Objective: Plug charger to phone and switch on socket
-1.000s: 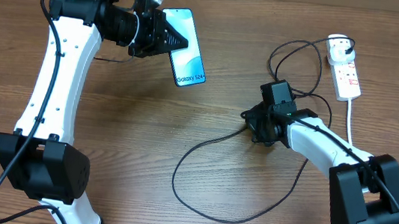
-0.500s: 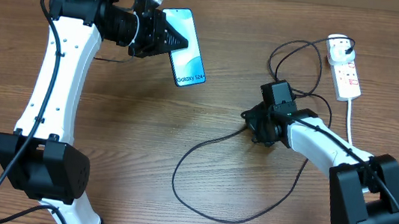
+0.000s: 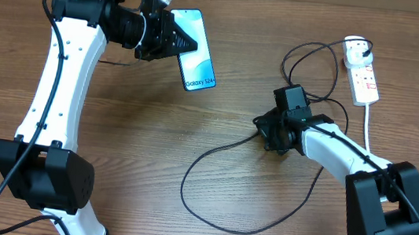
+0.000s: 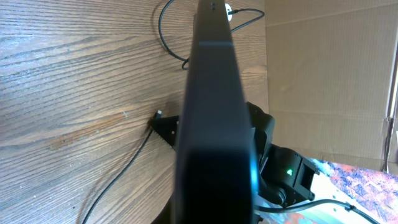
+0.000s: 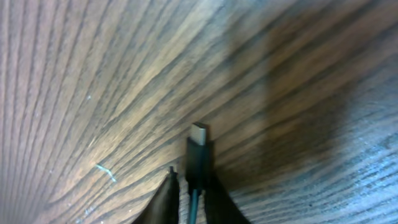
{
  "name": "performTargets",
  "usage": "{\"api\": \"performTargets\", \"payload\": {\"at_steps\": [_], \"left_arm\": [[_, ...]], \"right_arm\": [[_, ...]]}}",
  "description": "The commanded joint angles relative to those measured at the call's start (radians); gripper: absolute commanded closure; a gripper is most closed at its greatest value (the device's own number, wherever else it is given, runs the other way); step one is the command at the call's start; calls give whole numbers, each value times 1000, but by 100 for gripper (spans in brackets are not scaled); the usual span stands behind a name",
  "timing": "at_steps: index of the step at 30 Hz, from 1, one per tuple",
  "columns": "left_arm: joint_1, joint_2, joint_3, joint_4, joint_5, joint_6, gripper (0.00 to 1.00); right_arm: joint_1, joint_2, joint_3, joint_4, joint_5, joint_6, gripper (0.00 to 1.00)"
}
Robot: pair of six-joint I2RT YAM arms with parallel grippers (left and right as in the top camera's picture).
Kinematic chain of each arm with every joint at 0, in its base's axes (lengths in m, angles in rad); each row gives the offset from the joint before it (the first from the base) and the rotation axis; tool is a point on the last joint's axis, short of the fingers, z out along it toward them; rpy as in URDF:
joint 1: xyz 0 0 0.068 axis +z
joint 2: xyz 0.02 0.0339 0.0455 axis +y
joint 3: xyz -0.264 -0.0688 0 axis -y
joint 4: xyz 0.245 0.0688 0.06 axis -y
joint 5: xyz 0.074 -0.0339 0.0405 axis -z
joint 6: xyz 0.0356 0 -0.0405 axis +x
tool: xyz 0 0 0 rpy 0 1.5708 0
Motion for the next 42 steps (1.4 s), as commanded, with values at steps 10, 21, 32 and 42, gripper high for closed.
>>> {"api": "performTargets", "payload": {"at_steps": [10, 21, 32, 42], "left_arm": [[2, -10, 13, 1, 28, -3, 96], [2, -10, 13, 1, 38, -4, 96], [4, -10, 14, 190, 564, -13, 96], [4, -12, 14, 302, 678, -165, 96]], "right_arm": [[6, 22, -26, 1, -25, -3, 96], [-11, -216, -26, 19, -137, -187, 96], [-10, -398, -26, 15, -555, -495, 96], [-10, -452, -26, 188, -963, -504, 96]]}}
